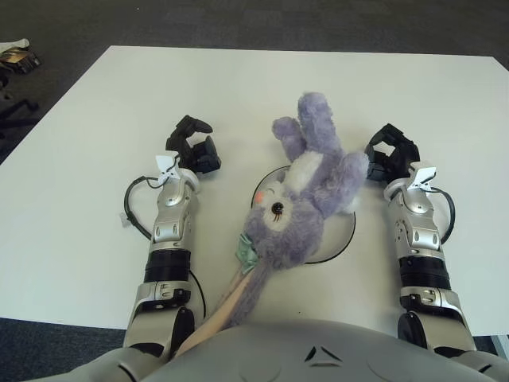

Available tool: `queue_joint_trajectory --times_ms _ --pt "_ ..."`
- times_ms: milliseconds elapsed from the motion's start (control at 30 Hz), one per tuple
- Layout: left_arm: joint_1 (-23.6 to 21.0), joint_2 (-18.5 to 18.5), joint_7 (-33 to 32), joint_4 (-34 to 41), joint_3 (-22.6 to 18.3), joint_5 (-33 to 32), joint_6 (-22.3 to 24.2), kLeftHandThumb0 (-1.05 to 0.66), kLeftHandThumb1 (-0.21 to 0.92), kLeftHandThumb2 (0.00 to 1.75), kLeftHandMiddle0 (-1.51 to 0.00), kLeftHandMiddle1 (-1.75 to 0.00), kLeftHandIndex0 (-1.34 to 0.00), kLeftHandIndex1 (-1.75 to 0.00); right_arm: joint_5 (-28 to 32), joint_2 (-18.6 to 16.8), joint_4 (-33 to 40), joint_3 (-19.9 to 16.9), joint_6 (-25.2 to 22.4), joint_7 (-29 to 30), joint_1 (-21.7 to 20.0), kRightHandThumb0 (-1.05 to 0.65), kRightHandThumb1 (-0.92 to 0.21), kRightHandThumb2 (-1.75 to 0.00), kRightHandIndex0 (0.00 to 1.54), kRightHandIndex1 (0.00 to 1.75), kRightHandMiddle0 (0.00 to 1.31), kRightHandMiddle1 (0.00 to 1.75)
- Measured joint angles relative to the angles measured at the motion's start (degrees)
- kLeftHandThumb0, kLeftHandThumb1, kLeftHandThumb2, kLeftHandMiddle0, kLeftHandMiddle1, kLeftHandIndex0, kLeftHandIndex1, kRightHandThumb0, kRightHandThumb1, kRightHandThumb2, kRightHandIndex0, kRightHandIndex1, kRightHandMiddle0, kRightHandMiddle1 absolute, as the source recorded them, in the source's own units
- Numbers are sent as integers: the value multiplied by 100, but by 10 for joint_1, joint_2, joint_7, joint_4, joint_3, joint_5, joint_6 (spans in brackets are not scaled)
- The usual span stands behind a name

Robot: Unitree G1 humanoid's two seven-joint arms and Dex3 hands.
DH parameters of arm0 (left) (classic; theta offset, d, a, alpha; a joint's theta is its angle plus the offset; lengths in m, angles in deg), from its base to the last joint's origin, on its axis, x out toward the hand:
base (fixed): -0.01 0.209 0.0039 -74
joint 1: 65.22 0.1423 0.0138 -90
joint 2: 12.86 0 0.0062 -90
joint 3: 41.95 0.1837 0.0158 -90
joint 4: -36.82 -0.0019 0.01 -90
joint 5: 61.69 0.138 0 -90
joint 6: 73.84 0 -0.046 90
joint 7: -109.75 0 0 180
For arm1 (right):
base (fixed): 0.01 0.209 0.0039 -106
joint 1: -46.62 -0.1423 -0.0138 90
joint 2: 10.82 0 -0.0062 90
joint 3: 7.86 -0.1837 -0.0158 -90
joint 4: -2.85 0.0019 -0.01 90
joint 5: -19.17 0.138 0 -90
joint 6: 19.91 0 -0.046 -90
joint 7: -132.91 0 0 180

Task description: Put the doll into the plate.

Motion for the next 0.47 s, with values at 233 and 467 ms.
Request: queue_joint_trajectory --times_ms 233,467 --pt "2 -1 5 1 2 3 -3 -53 20 146 -134 -175 -71 -175 -4 -5 14 1 2 18 8 -55 -16 -151 139 175 74 175" --pt "3 -3 8 1 4 7 -5 -53 20 146 -136 -175 -71 -175 -2 -8 12 -2 17 19 9 -55 -16 -151 139 175 75 175"
